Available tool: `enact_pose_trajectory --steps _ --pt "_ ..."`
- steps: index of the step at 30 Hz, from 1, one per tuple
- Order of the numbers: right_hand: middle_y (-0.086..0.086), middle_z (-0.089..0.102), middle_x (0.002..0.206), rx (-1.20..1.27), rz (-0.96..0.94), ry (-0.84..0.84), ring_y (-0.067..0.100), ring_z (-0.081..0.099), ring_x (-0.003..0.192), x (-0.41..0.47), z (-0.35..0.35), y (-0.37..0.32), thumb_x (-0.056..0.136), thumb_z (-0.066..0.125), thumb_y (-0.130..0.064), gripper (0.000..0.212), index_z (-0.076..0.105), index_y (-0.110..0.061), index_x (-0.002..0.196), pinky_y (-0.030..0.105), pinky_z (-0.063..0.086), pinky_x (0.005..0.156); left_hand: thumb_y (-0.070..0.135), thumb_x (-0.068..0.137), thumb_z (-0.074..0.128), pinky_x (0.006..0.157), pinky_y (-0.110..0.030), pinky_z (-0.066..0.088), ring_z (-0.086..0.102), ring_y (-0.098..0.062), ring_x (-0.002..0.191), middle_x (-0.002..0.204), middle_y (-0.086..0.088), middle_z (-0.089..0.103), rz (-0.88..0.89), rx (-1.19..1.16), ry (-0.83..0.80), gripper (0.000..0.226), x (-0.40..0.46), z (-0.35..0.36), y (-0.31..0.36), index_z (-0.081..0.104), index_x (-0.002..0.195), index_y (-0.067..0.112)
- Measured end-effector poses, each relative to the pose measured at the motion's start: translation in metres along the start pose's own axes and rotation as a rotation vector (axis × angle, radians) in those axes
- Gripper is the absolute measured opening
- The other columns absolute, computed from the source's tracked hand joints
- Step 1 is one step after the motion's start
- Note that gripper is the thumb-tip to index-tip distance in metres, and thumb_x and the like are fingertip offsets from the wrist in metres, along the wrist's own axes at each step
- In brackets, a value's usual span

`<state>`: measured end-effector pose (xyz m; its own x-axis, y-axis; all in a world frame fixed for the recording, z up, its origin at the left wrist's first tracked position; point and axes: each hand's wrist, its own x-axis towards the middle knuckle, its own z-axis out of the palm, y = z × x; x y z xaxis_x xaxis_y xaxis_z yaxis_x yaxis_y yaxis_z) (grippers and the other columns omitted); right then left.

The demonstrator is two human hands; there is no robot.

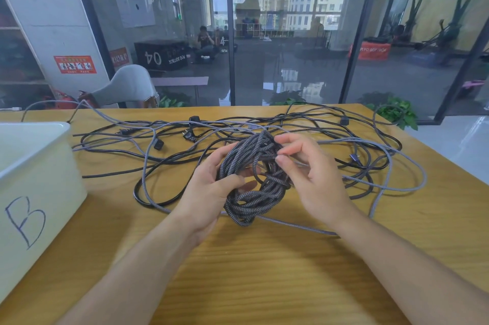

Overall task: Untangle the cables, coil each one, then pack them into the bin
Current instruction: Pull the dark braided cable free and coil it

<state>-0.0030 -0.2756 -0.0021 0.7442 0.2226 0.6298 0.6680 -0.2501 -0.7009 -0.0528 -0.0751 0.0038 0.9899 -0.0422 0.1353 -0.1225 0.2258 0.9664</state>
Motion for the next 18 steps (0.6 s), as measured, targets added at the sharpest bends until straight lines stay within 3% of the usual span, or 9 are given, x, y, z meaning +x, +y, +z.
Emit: enact_pose_trajectory --steps 2,4,8,11,14,18 --pt "-0.016 0.07 0.12 0.074 0.073 0.023 0.005 0.067 0.113 0.001 0.0 -0.002 0.105 0.058 -0.014 0.012 0.061 -0.024 0.101 0.022 0.055 0.085 -0.018 0.096 0.049 0.089 -0.038 0.061 0.071 -0.033 0.114 0.122 -0.016 0.073 -0.016 -0.032 -0.001 0.052 0.0 -0.002 0.001 0.059 0.135 0.015" --pt "-0.016 0.072 0.116 0.11 0.119 0.059 0.003 0.068 0.105 0.003 -0.001 -0.001 0.107 0.055 -0.015 0.01 0.061 -0.022 0.102 0.017 0.053 0.08 -0.018 0.096 0.049 0.085 -0.034 0.061 0.072 -0.032 0.111 0.121 -0.018 0.074 -0.026 -0.052 -0.006 0.052 0.0 -0.003 0.002 0.058 0.135 0.015" --pt "-0.004 0.071 0.123 0.245 0.192 0.02 0.015 0.071 0.108 0.008 -0.006 0.002 0.102 0.063 -0.018 0.004 0.061 -0.016 0.105 0.042 0.059 0.09 -0.015 0.097 0.052 0.089 -0.037 0.061 0.072 -0.035 0.111 0.118 -0.019 0.074 -0.036 -0.108 -0.007 0.05 -0.001 -0.002 0.002 0.058 0.137 0.014" --pt "-0.003 0.065 0.132 0.309 0.256 -0.013 0.012 0.069 0.113 0.009 -0.008 -0.002 0.098 0.066 -0.038 0.032 0.059 -0.02 0.123 0.043 0.057 0.099 -0.011 0.098 0.055 0.087 -0.038 0.062 0.073 -0.034 0.108 0.116 -0.019 0.075 -0.035 -0.14 0.001 0.046 -0.002 0.0 0.004 0.059 0.136 0.014" --pt "-0.01 0.066 0.133 0.345 0.366 -0.117 0.011 0.066 0.121 0.006 -0.008 -0.005 0.098 0.06 -0.055 0.042 0.054 -0.042 0.137 0.051 0.055 0.103 -0.008 0.098 0.057 0.085 -0.036 0.062 0.074 -0.032 0.105 0.117 -0.017 0.075 -0.032 -0.163 -0.006 0.044 -0.003 0.001 0.005 0.059 0.136 0.014" --pt "-0.006 0.076 0.12 0.437 0.469 -0.199 0.016 0.072 0.115 0.0 0.006 -0.01 0.1 0.052 -0.05 0.042 0.053 -0.043 0.141 0.049 0.058 0.096 0.003 0.095 0.063 0.086 -0.036 0.062 0.074 -0.031 0.108 0.122 -0.012 0.075 -0.025 -0.162 -0.034 0.044 -0.005 0.003 0.005 0.06 0.136 0.017"
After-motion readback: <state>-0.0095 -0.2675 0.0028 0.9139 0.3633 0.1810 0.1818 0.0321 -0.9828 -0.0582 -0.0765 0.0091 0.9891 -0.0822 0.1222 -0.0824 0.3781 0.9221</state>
